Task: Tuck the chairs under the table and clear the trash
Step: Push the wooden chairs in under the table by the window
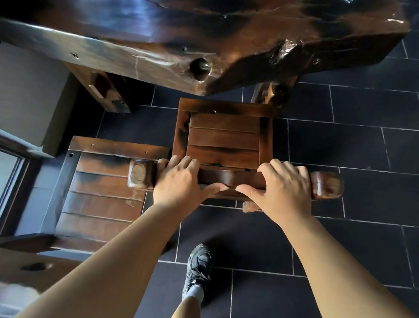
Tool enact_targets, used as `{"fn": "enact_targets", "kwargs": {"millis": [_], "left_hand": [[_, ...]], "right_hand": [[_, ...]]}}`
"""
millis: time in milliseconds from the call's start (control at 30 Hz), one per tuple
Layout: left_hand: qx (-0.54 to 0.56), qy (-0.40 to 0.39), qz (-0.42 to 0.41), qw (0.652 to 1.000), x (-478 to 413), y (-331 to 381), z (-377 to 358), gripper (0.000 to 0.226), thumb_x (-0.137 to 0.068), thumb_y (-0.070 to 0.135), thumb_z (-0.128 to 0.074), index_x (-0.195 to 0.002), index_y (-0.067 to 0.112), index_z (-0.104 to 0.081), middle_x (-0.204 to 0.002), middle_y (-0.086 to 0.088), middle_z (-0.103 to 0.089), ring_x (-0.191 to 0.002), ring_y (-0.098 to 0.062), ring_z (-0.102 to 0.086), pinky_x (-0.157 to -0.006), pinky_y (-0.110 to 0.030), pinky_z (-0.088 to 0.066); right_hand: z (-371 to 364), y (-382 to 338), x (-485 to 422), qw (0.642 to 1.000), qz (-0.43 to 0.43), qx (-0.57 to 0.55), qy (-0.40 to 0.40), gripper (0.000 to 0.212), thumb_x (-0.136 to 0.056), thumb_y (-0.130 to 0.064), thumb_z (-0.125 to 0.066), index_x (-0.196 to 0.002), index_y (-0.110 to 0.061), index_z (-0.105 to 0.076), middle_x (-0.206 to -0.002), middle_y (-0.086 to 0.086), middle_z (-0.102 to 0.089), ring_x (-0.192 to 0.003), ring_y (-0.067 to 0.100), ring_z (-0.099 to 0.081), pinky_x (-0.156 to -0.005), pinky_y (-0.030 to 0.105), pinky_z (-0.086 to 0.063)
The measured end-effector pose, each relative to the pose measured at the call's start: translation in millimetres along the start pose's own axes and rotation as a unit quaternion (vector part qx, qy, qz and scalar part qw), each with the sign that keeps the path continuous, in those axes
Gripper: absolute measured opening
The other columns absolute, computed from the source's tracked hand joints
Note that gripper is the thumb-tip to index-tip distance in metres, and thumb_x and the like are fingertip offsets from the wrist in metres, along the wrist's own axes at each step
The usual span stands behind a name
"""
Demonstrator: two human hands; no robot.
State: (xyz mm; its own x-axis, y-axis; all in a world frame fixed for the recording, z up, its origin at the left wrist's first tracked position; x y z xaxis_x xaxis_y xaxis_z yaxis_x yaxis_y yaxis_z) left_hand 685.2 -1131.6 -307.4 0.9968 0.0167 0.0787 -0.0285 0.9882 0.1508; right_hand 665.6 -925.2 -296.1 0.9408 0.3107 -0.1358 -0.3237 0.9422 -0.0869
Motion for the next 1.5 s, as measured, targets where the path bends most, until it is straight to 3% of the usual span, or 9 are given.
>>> {"fn": "enact_targets", "kwargs": {"millis": [267, 867, 1067, 1200, 1267, 1333, 1500], "left_hand": [[-0.007, 0.003, -0.004, 1.000, -43.2, -4.4, 1.0, 0.077, -0.071, 0.092, -0.033, -0.092, 0.024, -0.060, -0.102, 0.007, -0.064, -0.105, -0.022, -0.051, -0.099, -0.043, -0.029], [-0.010, 0.022, -0.007, 1.000, -82.6, -6.8, 1.3, 0.079, -0.073, 0.093, -0.026, -0.096, 0.026, -0.060, -0.100, 0.007, -0.065, -0.100, -0.022, -0.055, -0.098, -0.046, -0.036], [0.019, -0.055, 0.017, 0.998, -82.8, -8.9, 0.4, 0.088, -0.067, 0.095, -0.028, -0.108, 0.025, -0.062, -0.110, 0.006, -0.065, -0.111, -0.023, -0.052, -0.106, -0.047, -0.033], [0.117, -0.108, 0.006, 0.987, -82.0, -10.5, 9.9, 0.058, -0.080, 0.068, -0.056, -0.116, 0.023, -0.063, -0.119, 0.001, -0.065, -0.115, -0.023, -0.053, -0.106, -0.041, -0.037], [0.133, -0.120, -0.013, 0.984, -74.7, -6.0, 20.6, 0.045, -0.085, 0.049, -0.061, -0.121, 0.022, -0.061, -0.124, -0.001, -0.063, -0.122, -0.023, -0.053, -0.117, -0.044, -0.021], [0.122, -0.127, -0.018, 0.984, -62.7, -2.3, 32.8, 0.045, -0.087, 0.043, -0.060, -0.127, 0.023, -0.056, -0.130, 0.000, -0.060, -0.127, -0.023, -0.051, -0.120, -0.049, -0.011], [0.062, -0.125, -0.053, 0.989, -9.3, 13.8, 66.6, 0.059, -0.085, 0.047, -0.063, -0.137, 0.024, -0.046, -0.137, -0.001, -0.055, -0.126, -0.025, -0.051, -0.111, -0.048, -0.034]], "right_hand": [[-1.8, 6.6, -40.9, 1.000, 0.004, 0.015, 0.021, 0.071, -0.083, -0.084, -0.038, -0.087, -0.017, -0.064, -0.081, 0.001, -0.059, -0.078, 0.027, -0.055, -0.075, 0.041, -0.036], [-10.2, 18.8, -78.2, 0.999, -0.015, 0.022, -0.025, 0.073, -0.081, -0.085, -0.035, -0.092, -0.019, -0.064, -0.088, 0.001, -0.061, -0.084, 0.026, -0.056, -0.081, 0.042, -0.038], [-8.7, 19.8, -79.4, 0.994, -0.046, -0.033, -0.097, 0.074, -0.079, -0.081, -0.044, -0.110, -0.018, -0.067, -0.104, 0.001, -0.065, -0.099, 0.025, -0.059, -0.094, 0.042, -0.039], [-1.5, 18.8, -77.4, 0.978, -0.066, -0.075, -0.183, 0.067, -0.089, -0.064, -0.058, -0.134, -0.014, -0.060, -0.133, 0.006, -0.063, -0.125, 0.031, -0.054, -0.111, 0.044, -0.035], [8.2, 15.7, -68.3, 0.971, -0.069, -0.075, -0.216, 0.068, -0.090, -0.059, -0.060, -0.140, -0.013, -0.053, -0.143, 0.007, -0.056, -0.132, 0.030, -0.050, -0.112, 0.045, -0.037], [23.7, 9.7, -54.1, 0.966, -0.068, -0.079, -0.237, 0.071, -0.090, -0.058, -0.060, -0.145, -0.015, -0.046, -0.150, 0.006, -0.049, -0.136, 0.027, -0.048, -0.108, 0.046, -0.043], [67.3, -10.7, -10.2, 0.965, -0.068, -0.082, -0.239, 0.071, -0.090, -0.057, -0.062, -0.146, -0.018, -0.042, -0.146, 0.006, -0.051, -0.130, 0.029, -0.051, -0.103, 0.045, -0.046]]}}
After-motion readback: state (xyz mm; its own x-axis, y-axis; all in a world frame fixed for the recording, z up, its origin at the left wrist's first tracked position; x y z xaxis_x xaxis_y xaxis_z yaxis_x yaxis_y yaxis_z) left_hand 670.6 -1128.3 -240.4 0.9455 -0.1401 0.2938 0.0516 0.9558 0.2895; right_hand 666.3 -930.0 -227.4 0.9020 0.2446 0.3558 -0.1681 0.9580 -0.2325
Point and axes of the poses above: each hand's wrist, its own x-axis away from the middle knuckle, its own z-axis out of the back of the hand, y = z × x, the point moved 10 cm from there along -x, towards the middle knuckle
